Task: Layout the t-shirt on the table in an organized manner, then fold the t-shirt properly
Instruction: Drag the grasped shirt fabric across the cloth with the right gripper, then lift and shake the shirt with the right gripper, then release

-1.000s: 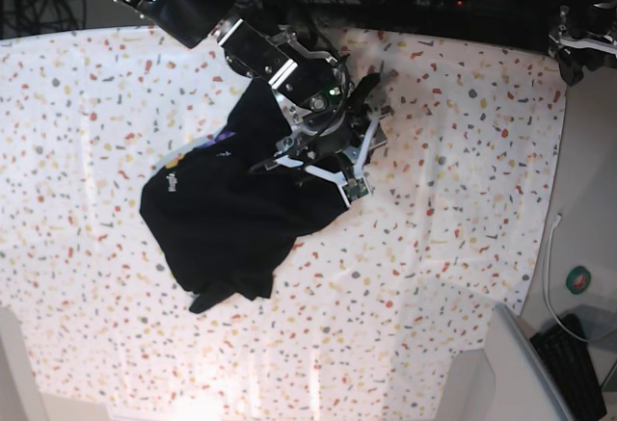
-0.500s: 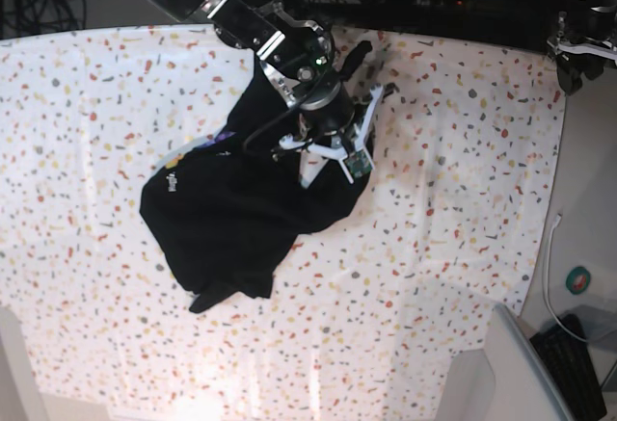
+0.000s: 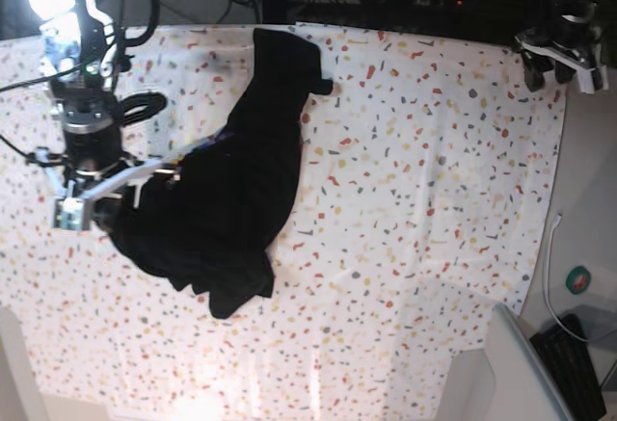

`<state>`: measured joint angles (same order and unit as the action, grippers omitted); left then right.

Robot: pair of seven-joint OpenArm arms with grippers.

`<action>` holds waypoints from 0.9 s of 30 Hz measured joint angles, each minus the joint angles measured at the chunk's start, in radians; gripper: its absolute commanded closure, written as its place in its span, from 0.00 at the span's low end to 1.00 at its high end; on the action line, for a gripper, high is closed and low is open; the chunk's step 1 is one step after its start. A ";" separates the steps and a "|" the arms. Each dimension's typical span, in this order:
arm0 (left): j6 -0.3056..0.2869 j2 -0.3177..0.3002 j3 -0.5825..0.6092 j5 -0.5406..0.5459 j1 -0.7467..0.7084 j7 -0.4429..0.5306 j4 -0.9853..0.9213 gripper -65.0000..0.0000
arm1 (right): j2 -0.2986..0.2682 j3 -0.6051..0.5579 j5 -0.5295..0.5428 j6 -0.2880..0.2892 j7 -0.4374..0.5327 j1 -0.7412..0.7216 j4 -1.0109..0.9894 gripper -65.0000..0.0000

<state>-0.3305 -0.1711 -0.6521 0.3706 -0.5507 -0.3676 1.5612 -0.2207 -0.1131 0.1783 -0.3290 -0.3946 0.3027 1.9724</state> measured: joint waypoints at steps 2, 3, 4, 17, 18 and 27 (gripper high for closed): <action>-0.011 0.019 0.030 -0.012 0.025 0.004 -0.001 0.49 | 0.006 0.115 0.001 0.013 0.016 -0.007 -0.045 1.00; -0.010 0.027 0.040 -0.009 0.034 0.010 0.000 0.49 | 0.006 0.162 0.003 0.012 0.016 -0.014 -0.071 1.00; -0.010 0.036 0.048 -0.013 0.042 0.006 0.003 0.49 | 0.005 0.203 0.006 0.013 0.005 -0.025 -0.092 1.00; -0.005 0.034 0.077 -0.027 0.090 0.004 0.017 0.49 | -0.028 0.414 0.001 0.185 -0.031 -0.259 -0.119 1.00; 0.003 0.032 0.075 -0.027 0.091 0.004 0.017 0.49 | -0.028 0.402 0.000 0.180 -0.056 -0.289 -0.114 1.00; -0.007 0.032 -0.035 -0.023 0.102 -0.006 0.013 0.49 | -0.065 0.378 -0.006 0.256 -0.132 -0.565 -0.088 1.00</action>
<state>-0.3374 -0.1394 -0.6872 0.3477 -0.4484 -0.3733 1.5742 -0.2855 0.2646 0.1726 -0.0731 -0.5262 -0.2626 1.8847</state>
